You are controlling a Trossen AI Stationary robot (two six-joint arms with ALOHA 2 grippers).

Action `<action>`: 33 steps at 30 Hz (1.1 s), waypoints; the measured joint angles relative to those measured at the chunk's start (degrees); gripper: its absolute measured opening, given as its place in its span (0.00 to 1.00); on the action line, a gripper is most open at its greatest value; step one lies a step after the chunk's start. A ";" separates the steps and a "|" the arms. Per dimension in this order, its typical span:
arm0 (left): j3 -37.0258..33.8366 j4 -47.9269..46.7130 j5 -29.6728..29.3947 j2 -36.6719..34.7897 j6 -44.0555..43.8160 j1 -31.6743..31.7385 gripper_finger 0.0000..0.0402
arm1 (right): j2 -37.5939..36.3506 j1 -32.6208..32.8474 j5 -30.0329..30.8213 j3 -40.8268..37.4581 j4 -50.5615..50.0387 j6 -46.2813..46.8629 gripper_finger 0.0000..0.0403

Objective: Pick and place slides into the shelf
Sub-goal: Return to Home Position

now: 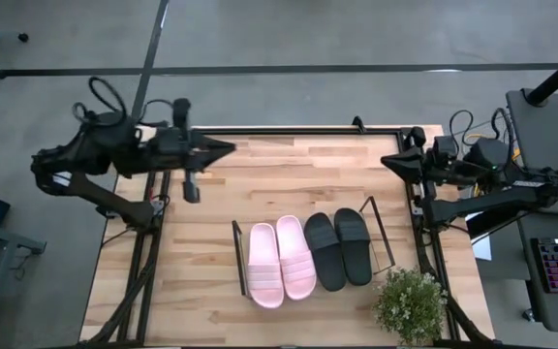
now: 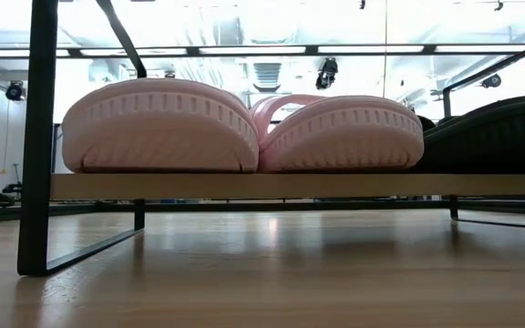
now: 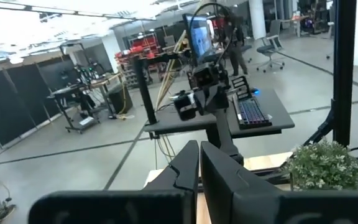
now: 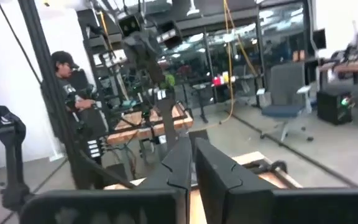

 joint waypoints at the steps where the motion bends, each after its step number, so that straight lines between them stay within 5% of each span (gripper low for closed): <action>1: -2.46 0.88 -0.02 -1.93 -0.09 0.26 0.00 | -0.18 0.00 0.72 0.01 -0.28 -0.70 0.03; 12: -29.32 9.15 -1.56 -24.17 -0.58 1.36 0.00 | 0.82 -1.60 -1.57 0.00 -2.36 -8.37 0.02; 23: -43.03 11.62 -0.62 -38.73 -2.89 1.43 0.00 | -3.44 -4.17 -3.10 -0.35 -15.20 -6.74 0.02; 33: -56.99 12.08 1.18 -53.64 -10.90 1.43 0.00 | -3.44 -4.17 -4.67 -3.64 -14.63 -6.42 0.02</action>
